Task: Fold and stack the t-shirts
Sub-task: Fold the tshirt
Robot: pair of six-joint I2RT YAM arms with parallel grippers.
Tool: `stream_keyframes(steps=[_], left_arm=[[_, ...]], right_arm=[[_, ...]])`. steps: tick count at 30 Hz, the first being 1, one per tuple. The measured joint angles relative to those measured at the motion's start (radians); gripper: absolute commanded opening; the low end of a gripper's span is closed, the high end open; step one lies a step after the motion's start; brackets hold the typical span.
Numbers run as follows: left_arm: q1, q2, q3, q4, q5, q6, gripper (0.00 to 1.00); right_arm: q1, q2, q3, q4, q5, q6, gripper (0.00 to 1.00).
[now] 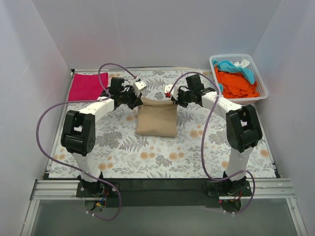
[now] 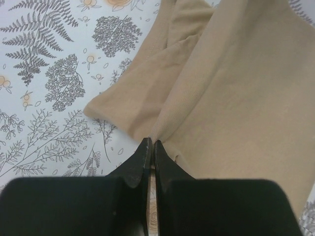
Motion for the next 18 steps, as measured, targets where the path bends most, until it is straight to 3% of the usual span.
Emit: stream_keyframes(steps=[4, 6, 9, 11, 13, 18], left_arm=[[0.002, 0.062, 0.023, 0.027, -0.031, -0.013, 0.1], [0.002, 0.106, 0.055, 0.035, -0.048, -0.03, 0.22], [0.004, 0.163, 0.111, 0.038, -0.089, -0.066, 0.34], [0.009, 0.184, 0.14, 0.034, -0.109, -0.094, 0.37], [0.014, 0.186, 0.165, 0.028, -0.123, -0.125, 0.37], [0.031, 0.155, 0.212, 0.004, -0.113, -0.222, 0.32]], right_arm=[[0.001, 0.062, 0.021, 0.032, 0.021, 0.02, 0.04], [0.001, 0.094, 0.043, 0.037, 0.043, 0.045, 0.22], [-0.002, 0.13, 0.095, 0.047, 0.097, 0.08, 0.34], [-0.006, 0.135, 0.12, 0.055, 0.126, 0.103, 0.41], [-0.013, 0.135, 0.152, 0.058, 0.15, 0.13, 0.41], [-0.029, 0.103, 0.192, 0.057, 0.162, 0.227, 0.27]])
